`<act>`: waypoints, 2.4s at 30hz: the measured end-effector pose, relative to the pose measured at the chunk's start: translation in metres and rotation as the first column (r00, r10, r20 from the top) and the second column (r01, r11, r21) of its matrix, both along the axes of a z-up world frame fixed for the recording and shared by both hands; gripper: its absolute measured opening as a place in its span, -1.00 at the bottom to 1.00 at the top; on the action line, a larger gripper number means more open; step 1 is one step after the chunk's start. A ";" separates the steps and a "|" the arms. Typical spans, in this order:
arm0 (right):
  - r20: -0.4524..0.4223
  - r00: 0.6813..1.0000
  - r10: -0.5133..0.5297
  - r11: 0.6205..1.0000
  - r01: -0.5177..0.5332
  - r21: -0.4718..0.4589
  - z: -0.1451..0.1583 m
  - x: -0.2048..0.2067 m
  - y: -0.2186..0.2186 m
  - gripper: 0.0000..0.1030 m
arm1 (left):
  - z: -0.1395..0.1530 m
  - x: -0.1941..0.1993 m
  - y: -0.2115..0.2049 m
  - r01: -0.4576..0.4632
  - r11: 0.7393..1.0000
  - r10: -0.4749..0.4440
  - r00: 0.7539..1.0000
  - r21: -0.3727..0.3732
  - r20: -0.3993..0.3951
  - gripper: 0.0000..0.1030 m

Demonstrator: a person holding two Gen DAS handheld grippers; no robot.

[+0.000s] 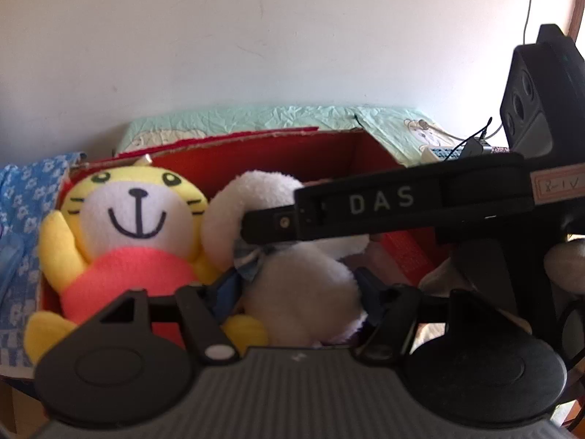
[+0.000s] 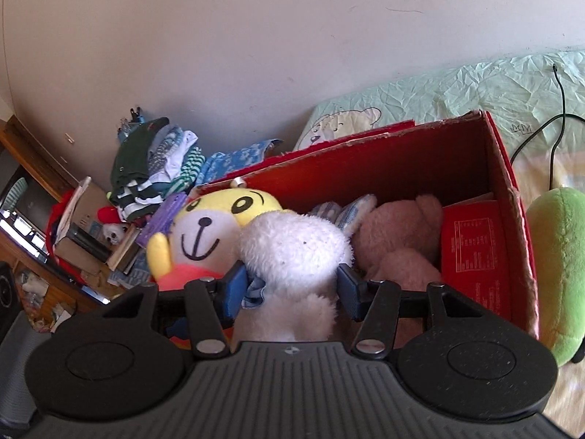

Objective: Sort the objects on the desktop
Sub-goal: 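Lower the white bunny into the box and open the right gripper, then withdraw the right gripper from the box toward the green plush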

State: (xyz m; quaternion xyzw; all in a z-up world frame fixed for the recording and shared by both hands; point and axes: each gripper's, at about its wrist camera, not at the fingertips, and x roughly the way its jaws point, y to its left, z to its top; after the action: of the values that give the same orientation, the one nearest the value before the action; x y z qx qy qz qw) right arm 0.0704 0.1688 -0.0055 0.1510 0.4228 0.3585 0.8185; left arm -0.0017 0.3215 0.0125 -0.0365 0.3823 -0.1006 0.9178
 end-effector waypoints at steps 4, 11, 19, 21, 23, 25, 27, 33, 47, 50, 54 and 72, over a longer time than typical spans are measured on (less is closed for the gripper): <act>-0.014 0.999 0.039 0.999 -0.039 -0.018 -0.005 0.000 0.007 0.08 | -0.009 0.005 0.005 0.007 1.000 -0.007 1.000 -0.020 -0.028 0.46; 0.002 0.999 0.034 0.999 -0.034 -0.017 0.002 -0.001 -0.003 0.25 | -0.002 -0.001 -0.005 0.024 1.000 -0.024 1.000 0.010 -0.011 0.54; 0.011 0.995 -0.102 0.994 0.102 0.044 0.019 -0.004 -0.035 0.07 | 0.017 -0.015 0.005 -0.035 0.999 0.036 0.999 -0.026 0.034 0.58; -0.041 0.993 -0.110 0.993 0.112 0.044 0.013 -0.001 -0.038 -0.39 | 0.021 -0.018 0.006 -0.043 0.998 0.045 0.998 -0.033 0.051 0.58; -0.092 0.989 -0.118 0.992 0.122 0.039 0.005 0.003 -0.035 -0.45 | 0.021 -0.016 0.004 -0.052 0.999 0.053 0.997 -0.014 0.052 0.54; -0.122 0.986 -0.111 0.991 0.119 0.062 0.001 0.003 -0.031 -0.46 | 0.015 -0.011 0.002 -0.058 0.998 0.058 0.998 0.010 0.035 0.46; -0.120 0.988 -0.097 0.993 0.105 0.063 0.000 0.003 -0.022 -0.47 | 0.011 -0.009 0.003 -0.067 0.998 0.067 0.998 0.019 0.016 0.38; -0.113 0.991 -0.069 0.997 0.073 0.035 -0.009 0.001 -0.001 -0.48 | 0.010 -0.008 0.007 -0.085 0.996 0.085 0.996 0.018 -0.003 0.38; -0.012 0.985 -0.173 0.985 0.173 0.014 0.017 -0.018 -0.038 0.01 | 0.016 -0.001 -0.006 -0.133 0.986 0.139 0.989 0.097 -0.056 0.53; 0.033 0.983 -0.180 0.984 0.180 -0.012 0.022 -0.028 -0.043 0.03 | 0.019 -0.002 -0.005 -0.145 0.985 0.153 0.985 0.090 -0.080 0.53; 0.095 0.980 -0.176 0.984 0.178 -0.020 0.030 -0.045 -0.054 0.03 | 0.028 -0.012 -0.011 -0.147 0.984 0.152 0.987 0.099 -0.046 0.66; 0.048 0.939 -0.340 0.939 0.342 -0.039 0.011 -0.044 -0.173 0.05 | 0.049 -0.029 -0.085 -0.032 0.999 0.031 0.999 0.021 0.025 0.62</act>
State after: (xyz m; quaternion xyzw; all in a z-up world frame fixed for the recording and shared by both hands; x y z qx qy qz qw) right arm 0.0267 -0.0040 0.0057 0.1955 0.3821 0.2043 0.8798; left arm -0.0302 0.2363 0.0612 -0.0313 0.3715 -0.0824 0.9242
